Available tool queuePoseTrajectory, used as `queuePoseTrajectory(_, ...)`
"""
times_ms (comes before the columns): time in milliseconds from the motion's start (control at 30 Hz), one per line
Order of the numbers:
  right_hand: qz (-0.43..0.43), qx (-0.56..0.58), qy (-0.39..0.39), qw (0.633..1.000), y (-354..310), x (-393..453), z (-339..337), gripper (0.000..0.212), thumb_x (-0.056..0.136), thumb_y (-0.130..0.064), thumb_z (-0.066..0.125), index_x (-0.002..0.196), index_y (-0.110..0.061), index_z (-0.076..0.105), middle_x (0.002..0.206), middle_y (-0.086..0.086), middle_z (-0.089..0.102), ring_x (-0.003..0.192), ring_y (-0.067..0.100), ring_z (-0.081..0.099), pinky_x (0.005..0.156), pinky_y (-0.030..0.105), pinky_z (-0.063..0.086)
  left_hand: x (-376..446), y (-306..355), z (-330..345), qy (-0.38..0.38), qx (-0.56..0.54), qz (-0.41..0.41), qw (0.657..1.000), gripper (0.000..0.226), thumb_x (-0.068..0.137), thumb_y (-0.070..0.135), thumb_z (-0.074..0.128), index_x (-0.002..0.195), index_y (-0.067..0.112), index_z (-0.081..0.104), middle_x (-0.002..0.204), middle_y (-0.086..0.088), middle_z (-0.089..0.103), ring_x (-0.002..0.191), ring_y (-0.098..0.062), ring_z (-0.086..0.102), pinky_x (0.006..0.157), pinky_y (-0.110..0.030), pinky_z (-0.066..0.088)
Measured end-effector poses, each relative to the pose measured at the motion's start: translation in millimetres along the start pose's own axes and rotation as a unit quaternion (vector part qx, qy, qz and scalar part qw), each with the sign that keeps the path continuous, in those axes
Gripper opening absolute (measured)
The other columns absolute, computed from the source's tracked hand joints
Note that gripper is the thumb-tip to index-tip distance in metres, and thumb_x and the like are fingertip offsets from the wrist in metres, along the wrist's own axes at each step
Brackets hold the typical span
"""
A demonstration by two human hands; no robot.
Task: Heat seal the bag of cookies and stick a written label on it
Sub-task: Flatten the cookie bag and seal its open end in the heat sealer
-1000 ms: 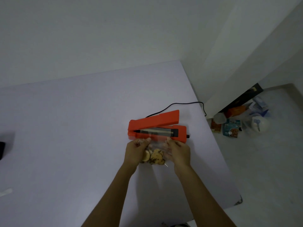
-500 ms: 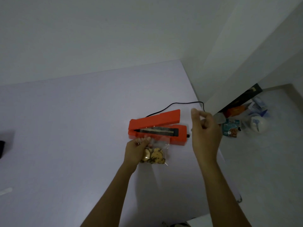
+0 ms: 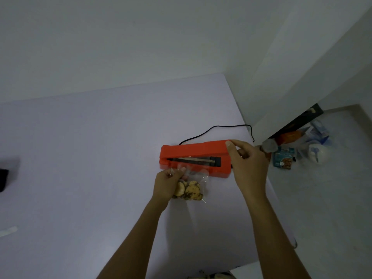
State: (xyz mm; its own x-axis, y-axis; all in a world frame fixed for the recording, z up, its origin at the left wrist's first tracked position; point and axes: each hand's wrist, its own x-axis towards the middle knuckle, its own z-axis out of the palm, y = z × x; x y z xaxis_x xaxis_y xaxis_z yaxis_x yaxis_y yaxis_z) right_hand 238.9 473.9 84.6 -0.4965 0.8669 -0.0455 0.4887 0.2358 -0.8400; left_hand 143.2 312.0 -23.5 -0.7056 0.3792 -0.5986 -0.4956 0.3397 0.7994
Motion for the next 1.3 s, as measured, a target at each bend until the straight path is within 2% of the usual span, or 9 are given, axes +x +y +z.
queuePoseTrajectory(100,0.007,-0.016,0.006,1.0,7,1,-1,0.017,0.09,-0.034,0.061,0.097,-0.023,0.073,0.069,-0.003,0.066,0.061,0.006,0.06,0.053,0.01,0.042,0,-2,1,-0.001,0.001,-0.001,1.0,0.031,0.087,0.033,0.066,0.086,0.003,0.073,0.083,-0.007,0.076,0.079,-0.022,0.073,0.076,-0.038,0.059)
queuePoseTrajectory(267,0.02,-0.033,0.005,0.999,21,1,1,0.02,0.092,-0.03,0.059,0.101,-0.019,0.073,0.074,-0.004,0.068,0.067,0.004,0.062,0.061,0.019,0.049,-2,-4,0,-0.005,-0.017,-0.005,1.0,0.024,0.087,0.031,0.066,0.086,0.008,0.074,0.084,-0.006,0.076,0.08,-0.021,0.073,0.075,-0.036,0.059)
queuePoseTrajectory(467,0.024,-0.069,-0.004,0.997,37,3,5,0.024,0.095,-0.028,0.056,0.105,-0.014,0.072,0.078,-0.006,0.065,0.066,-0.001,0.057,0.059,0.008,0.036,-1,-4,0,0.001,-0.013,-0.006,1.0,0.025,0.086,0.03,0.067,0.085,0.007,0.074,0.083,-0.007,0.076,0.079,-0.021,0.072,0.072,-0.033,0.058)
queuePoseTrajectory(600,0.036,-0.08,-0.014,0.996,47,6,8,0.024,0.095,-0.027,0.056,0.102,-0.012,0.073,0.078,0.0,0.069,0.07,0.012,0.063,0.058,0.01,0.038,0,-4,-1,0.003,-0.017,-0.002,1.0,0.023,0.086,0.029,0.067,0.082,0.007,0.074,0.082,-0.007,0.075,0.078,-0.022,0.072,0.069,-0.03,0.056)
queuePoseTrajectory(767,0.042,-0.083,-0.024,0.995,58,10,11,0.023,0.094,-0.026,0.057,0.099,-0.01,0.073,0.072,0.001,0.066,0.071,0.019,0.066,0.062,0.022,0.044,1,-4,0,-0.002,-0.024,-0.006,1.0,0.021,0.086,0.028,0.068,0.079,0.008,0.074,0.081,-0.008,0.075,0.077,-0.021,0.072,0.067,-0.028,0.056)
queuePoseTrajectory(867,0.051,-0.075,-0.03,0.995,65,11,12,0.024,0.094,-0.028,0.059,0.091,-0.009,0.073,0.07,0.005,0.067,0.068,0.021,0.066,0.061,0.023,0.045,2,-4,0,0.002,-0.024,-0.01,1.0,0.026,0.085,0.028,0.068,0.082,0.003,0.072,0.08,-0.007,0.075,0.074,-0.019,0.072,0.062,-0.026,0.054)
queuePoseTrajectory(1100,0.083,-0.062,-0.045,0.994,73,13,9,0.027,0.09,-0.035,0.062,0.075,-0.014,0.068,0.063,-0.002,0.063,0.058,0.01,0.057,0.054,0.018,0.037,6,-8,-2,0.007,-0.009,-0.009,1.0,0.035,0.083,0.03,0.07,0.085,-0.005,0.069,0.08,-0.008,0.075,0.075,-0.021,0.072,0.069,-0.032,0.058)
queuePoseTrajectory(1200,0.088,-0.061,-0.057,0.993,75,15,7,0.028,0.089,-0.036,0.063,0.073,-0.013,0.068,0.062,-0.004,0.063,0.057,0.006,0.056,0.053,0.018,0.036,5,-7,0,0.01,-0.002,-0.007,1.0,0.031,0.084,0.029,0.069,0.079,-0.001,0.07,0.072,-0.001,0.074,0.065,-0.011,0.069,0.061,-0.025,0.054)
queuePoseTrajectory(1300,0.087,-0.06,-0.065,0.992,76,18,7,0.028,0.089,-0.036,0.064,0.073,-0.014,0.068,0.061,-0.006,0.062,0.057,0.005,0.056,0.054,0.018,0.037,6,-6,0,0.015,0.008,-0.002,1.0,0.034,0.084,0.031,0.069,0.079,-0.002,0.069,0.072,-0.003,0.072,0.062,-0.009,0.067,0.056,-0.021,0.052)
